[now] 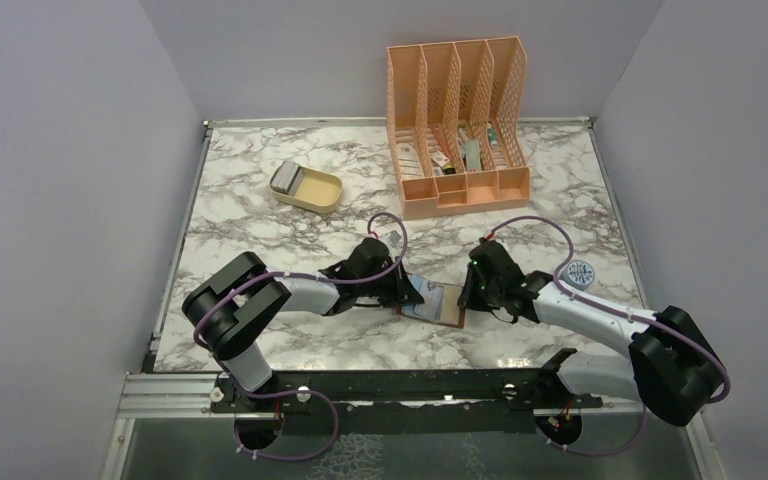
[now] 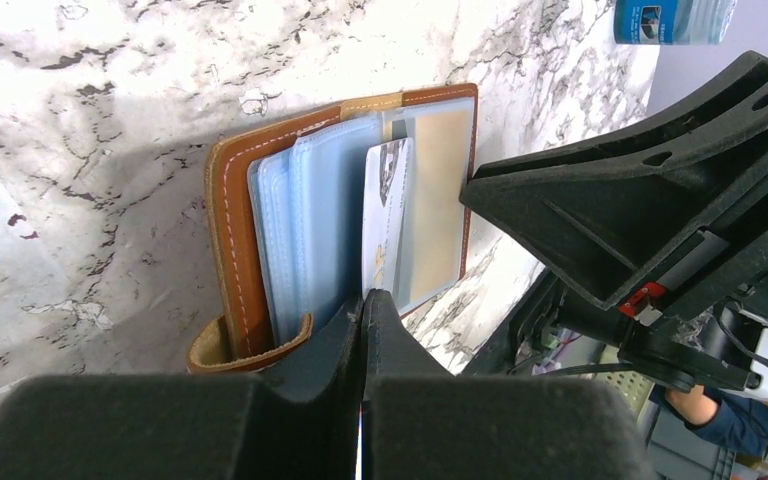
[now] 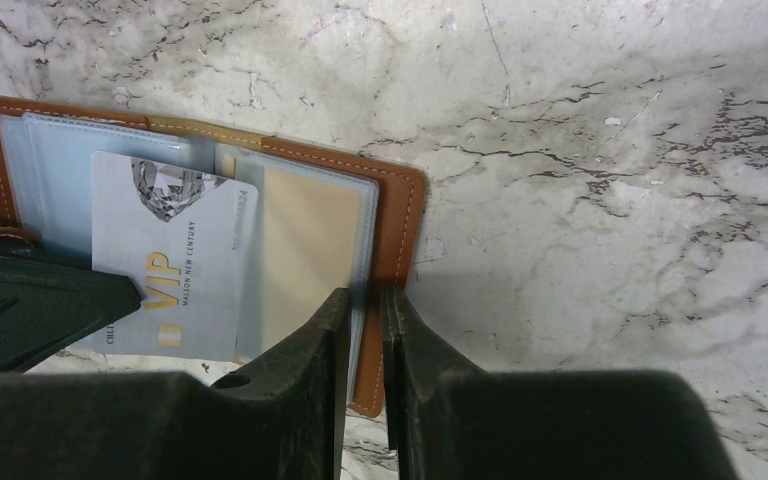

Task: Put the credit cards into the card holder
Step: Insert the credit card into the card holder.

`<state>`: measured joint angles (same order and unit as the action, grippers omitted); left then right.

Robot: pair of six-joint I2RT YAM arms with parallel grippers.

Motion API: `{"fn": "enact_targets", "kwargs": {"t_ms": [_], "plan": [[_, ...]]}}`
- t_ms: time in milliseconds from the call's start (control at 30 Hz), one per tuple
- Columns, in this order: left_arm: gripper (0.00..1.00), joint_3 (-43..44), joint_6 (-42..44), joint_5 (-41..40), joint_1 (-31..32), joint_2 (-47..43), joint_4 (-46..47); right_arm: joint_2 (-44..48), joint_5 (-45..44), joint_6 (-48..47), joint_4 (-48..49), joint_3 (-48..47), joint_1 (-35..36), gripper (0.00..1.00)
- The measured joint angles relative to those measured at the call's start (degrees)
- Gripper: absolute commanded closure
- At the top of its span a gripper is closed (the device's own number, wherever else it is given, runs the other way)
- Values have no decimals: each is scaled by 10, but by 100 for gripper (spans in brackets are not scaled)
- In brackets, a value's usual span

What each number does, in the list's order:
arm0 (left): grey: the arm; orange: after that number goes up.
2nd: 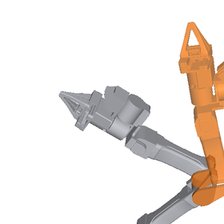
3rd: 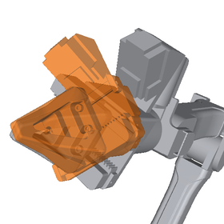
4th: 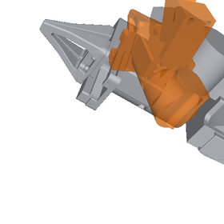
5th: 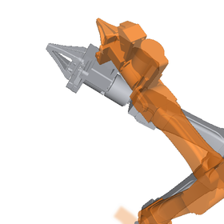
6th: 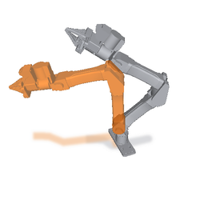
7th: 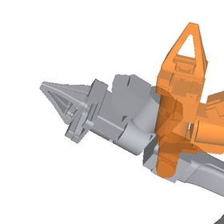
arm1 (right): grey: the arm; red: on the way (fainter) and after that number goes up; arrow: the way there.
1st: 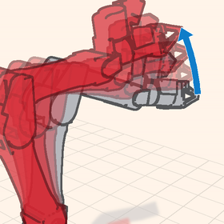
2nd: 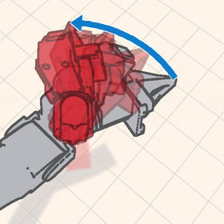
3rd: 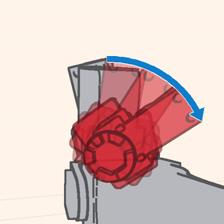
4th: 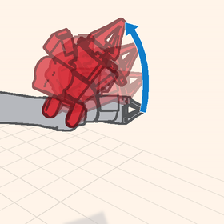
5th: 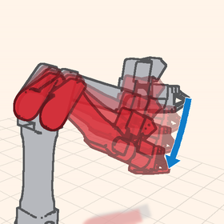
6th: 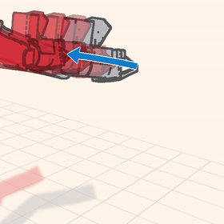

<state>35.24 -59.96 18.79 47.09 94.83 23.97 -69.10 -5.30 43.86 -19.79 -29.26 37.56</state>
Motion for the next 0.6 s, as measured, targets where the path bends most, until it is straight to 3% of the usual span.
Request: {"fn": "enact_targets", "kwargs": {"t_ms": [600], "plan": [[100,0,-12,-60,27,0,14,8,13,28,17,12,0,82]]}}
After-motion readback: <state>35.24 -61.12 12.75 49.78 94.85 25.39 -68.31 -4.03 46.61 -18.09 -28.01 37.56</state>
